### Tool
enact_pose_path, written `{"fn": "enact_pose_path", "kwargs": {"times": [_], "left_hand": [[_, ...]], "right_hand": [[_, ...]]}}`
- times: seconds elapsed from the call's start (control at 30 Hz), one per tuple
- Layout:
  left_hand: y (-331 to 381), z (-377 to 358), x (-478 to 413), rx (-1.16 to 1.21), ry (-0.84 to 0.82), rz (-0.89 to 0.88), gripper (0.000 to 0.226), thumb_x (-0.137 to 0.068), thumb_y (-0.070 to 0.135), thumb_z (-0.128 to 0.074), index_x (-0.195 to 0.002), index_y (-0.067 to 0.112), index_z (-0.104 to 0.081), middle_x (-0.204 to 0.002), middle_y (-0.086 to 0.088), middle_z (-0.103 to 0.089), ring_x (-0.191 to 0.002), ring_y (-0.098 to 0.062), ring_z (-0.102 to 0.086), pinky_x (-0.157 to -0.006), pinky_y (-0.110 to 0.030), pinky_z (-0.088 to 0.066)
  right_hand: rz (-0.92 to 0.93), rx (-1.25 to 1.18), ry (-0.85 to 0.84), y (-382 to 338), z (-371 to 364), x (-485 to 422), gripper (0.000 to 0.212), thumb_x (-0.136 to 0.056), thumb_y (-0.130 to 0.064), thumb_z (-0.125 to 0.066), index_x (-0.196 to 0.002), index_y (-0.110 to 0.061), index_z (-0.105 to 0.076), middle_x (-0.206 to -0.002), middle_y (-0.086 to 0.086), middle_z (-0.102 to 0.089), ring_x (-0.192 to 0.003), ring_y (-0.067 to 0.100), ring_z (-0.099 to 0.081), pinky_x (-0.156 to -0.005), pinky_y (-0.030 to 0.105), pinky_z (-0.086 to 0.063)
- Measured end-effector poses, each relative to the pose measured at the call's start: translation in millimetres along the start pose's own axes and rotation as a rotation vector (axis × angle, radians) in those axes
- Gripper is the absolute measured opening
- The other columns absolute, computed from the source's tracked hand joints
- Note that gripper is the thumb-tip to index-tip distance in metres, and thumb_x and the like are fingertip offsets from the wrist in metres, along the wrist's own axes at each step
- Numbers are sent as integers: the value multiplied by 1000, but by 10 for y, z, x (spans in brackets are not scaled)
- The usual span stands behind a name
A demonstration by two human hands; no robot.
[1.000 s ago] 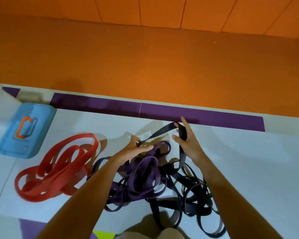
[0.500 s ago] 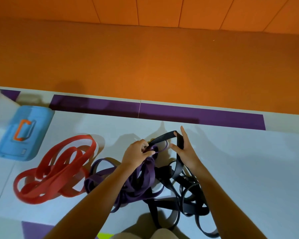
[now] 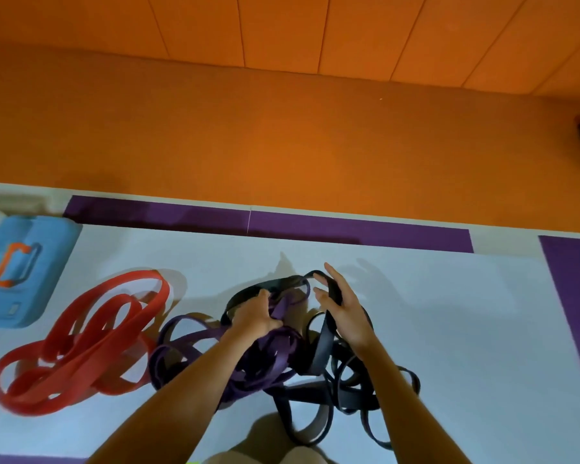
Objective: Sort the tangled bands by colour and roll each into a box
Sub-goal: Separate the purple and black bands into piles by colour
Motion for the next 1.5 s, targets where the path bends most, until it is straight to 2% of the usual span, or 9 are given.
{"fn": "enact_pose_path", "kwargs": {"times": [0.27,0.47,0.57,0.77,0.93,1.17,1.3,1.4,1.5], "left_hand": [[-119,78,387,221,-196,-322,64,-73,30,-80,-134,38,-64,-116,16,-74,-101,-5,-72,-90,-29,-57],[-571,541,757,372,-6,-406,61,-75,24,-80,-129,43,-60,-121,22,-70,-110,-1,-68,-95,-25,-56],[-796,780,867,308,156,-426,59,-73,31,-78,-129,36,-63,-116,16,-74,-105,-8,-70,-92,-31,-56],[-1040,848,907,34,472,-350,70,-73,13,-86,-137,27,-62,-103,-3,-77,-94,-32,-69,-76,-34,-50],[-1168,680,861,74,575,-161,99,-82,18,-88,-161,22,-30,-151,-22,-44,-132,-44,-58,-94,-48,-62],[-668,236,858,-264,257,-331,69,-97,67,-49,-157,35,-37,-173,-8,-17,-156,-38,-24,-120,-67,-26],[-419,-127,810,-287,60,-198,106,-80,96,-36,-163,31,-26,-176,-5,-5,-159,-43,-13,-114,-82,-6],[-428,-258,788,-317,39,-136,108,-83,84,-57,-165,25,-20,-174,-11,-3,-154,-49,-21,-115,-77,-23],[-541,-248,785,-189,167,-185,70,-94,44,-71,-152,15,-43,-161,-9,-28,-131,-37,-55,-102,-51,-55]], "right_hand": [[31,56,174,-35,87,208,65,-106,-15,-63,-160,-42,-37,-166,-21,-36,-151,2,-34,-120,29,-34],[54,30,382,-130,61,294,78,-103,-5,-65,-165,-33,-27,-157,-29,-38,-108,-37,-47,-86,-7,-39],[87,55,449,-202,75,387,81,-104,-8,-63,-164,-45,-23,-170,-16,-27,-126,-29,-41,-107,9,-37],[191,61,600,-432,190,568,73,-102,-4,-61,-155,-49,-39,-158,-24,-45,-138,-18,-40,-101,3,-38],[176,18,715,-392,189,740,61,-101,-4,-60,-151,-37,-51,-151,-7,-56,-142,12,-50,-123,43,-39],[164,41,647,-312,55,925,47,-103,-14,-67,-146,-31,-59,-144,-14,-63,-129,19,-64,-110,57,-51],[158,95,553,-276,18,1025,42,-102,-17,-68,-139,-36,-63,-129,-26,-68,-116,15,-71,-105,52,-56],[140,142,506,-255,73,970,42,-102,-15,-70,-138,-36,-65,-111,-29,-70,-104,2,-69,-107,48,-55],[134,151,465,-246,179,837,41,-101,-16,-71,-137,-35,-66,-107,-27,-70,-105,10,-68,-103,52,-56]]}}
Point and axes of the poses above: each hand's wrist, its own x-axis away from the middle knuckle, its own z-axis out of the back of the hand, y = z × x, the point moved 3 cm from there along -x, towards the middle knuckle
